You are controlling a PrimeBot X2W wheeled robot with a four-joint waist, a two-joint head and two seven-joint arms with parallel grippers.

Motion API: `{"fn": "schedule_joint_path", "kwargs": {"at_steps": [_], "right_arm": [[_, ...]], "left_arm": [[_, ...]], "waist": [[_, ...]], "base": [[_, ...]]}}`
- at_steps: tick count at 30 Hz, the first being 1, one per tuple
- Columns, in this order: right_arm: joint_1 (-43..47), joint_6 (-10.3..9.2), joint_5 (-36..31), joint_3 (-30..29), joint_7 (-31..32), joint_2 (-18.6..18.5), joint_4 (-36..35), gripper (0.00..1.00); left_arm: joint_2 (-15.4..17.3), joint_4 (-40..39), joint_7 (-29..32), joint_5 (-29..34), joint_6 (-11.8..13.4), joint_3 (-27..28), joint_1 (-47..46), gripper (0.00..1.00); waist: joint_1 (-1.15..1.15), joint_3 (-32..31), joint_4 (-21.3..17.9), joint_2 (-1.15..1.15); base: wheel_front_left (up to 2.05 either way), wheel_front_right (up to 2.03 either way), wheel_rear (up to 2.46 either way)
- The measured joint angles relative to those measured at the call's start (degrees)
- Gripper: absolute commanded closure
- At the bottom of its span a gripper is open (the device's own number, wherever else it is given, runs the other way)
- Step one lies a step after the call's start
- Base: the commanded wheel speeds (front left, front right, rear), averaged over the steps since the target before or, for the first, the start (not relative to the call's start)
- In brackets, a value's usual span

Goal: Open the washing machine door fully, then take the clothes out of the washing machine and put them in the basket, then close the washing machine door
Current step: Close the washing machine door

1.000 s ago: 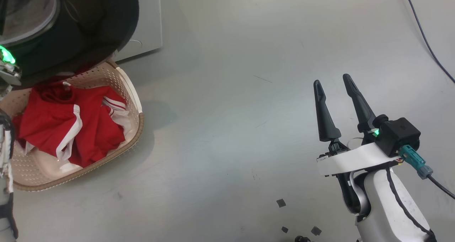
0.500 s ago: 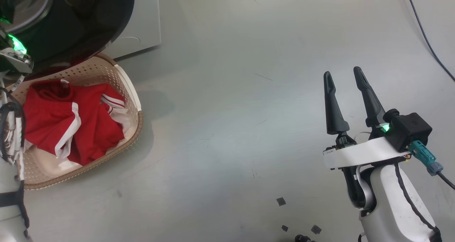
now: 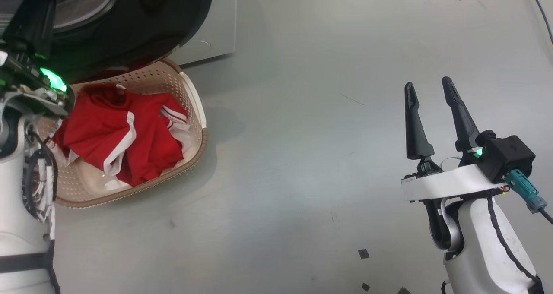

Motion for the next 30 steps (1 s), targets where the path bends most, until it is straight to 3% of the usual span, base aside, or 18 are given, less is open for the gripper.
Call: {"fn": "schedule_joint_path", "kwargs": {"at_steps": [16,17,18,21,22,23,24,30], "right_arm": [[1.38,0.09,-2.85,-1.48,0.0,-2.78,1.32,0.0],[1.52,0.1,-2.9,-1.45,0.0,-2.79,1.41,0.0],[1.61,0.11,-2.9,-1.38,0.0,-2.81,1.44,0.0],[1.91,0.16,-3.01,-1.25,0.0,-2.86,1.58,0.0],[2.17,0.16,-3.15,-1.22,0.0,-2.86,1.67,0.0],[2.52,0.16,-3.34,-1.16,0.0,-2.87,1.85,0.0],[3.09,0.18,-3.39,-0.98,0.0,-2.83,2.21,0.0],[4.49,0.16,-3.47,-1.03,0.0,-2.86,2.69,0.0]], "left_arm": [[-2.31,-0.67,-3.9,1.55,-0.66,2.48,13.1,1.0],[-2.48,-1.35,-3.9,2.02,-0.66,2.5,13.93,0.93],[-2.88,-2.32,-4.33,2.56,-0.66,2.68,14.68,0.78],[-3.87,-5.55,-4.92,2.96,-0.66,2.97,16.09,0.53],[-4.05,-6.57,-5.15,3.37,-0.66,2.98,16.53,0.21],[-4.22,-7.65,-5.16,3.75,-0.66,3.02,17.16,0.04],[-4.81,-9.54,-6.04,4.25,-0.66,3.1,18.75,0.0],[-5.2,-13.03,-8.35,9.36,-0.66,2.52,23.24,0.0]], "waist": [[0.0,-4.17,8.0,0.0],[-0.01,-4.59,8.37,0.0],[0.0,-5.01,8.75,0.0],[-0.01,-6.25,9.75,0.0],[0.0,-6.66,10.04,0.0],[-0.01,-7.07,10.32,0.0],[0.0,-7.94,10.82,0.0],[-0.01,-10.13,11.94,0.0]], "base": [[0.0,0.0,0.0],[0.0,0.0,0.0],[0.0,0.0,0.0],[0.0,0.0,0.0],[0.0,0.0,0.0],[0.0,0.0,0.0],[0.0,0.0,0.0],[0.0,0.0,0.0]]}}
